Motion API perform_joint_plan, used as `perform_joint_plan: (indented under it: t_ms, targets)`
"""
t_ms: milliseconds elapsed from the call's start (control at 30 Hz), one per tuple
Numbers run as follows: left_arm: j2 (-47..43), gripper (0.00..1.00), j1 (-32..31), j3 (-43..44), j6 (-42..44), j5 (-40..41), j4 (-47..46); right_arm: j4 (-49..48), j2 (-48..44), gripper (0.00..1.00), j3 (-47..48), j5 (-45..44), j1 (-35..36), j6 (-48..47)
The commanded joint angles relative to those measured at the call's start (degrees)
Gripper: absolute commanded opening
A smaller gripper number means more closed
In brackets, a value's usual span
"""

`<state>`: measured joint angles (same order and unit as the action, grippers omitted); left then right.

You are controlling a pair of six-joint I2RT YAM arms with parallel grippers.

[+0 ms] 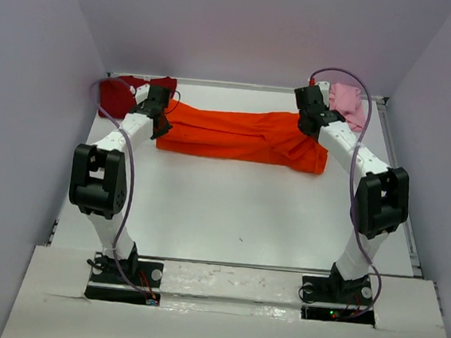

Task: Fold and stack the t-shirts
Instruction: Fold the other side of the tshirt into a rectangle

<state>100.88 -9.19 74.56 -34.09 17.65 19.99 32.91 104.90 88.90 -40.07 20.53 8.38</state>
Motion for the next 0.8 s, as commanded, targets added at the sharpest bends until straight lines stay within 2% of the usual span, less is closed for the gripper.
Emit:
perform_joint_plan:
  t_ms: [0,433,767]
  targets:
    - [0.89,0.00,0.84,4.71,2.18,1.07,1.90,-2.23,1.27,0.00,4.96,-0.36,-2.42,-3.02]
    - [11.25,0.00,1.28,17.00,3.32,-1.39,4.00,-2.23,9.08,0.00,11.29,1.58,-4.89,-4.07]
    - [20.49,0.00,1.63,27.82,3.85,-0.34,6.29,-1.88,18.40,0.00,21.13,1.67,-4.89,-7.24]
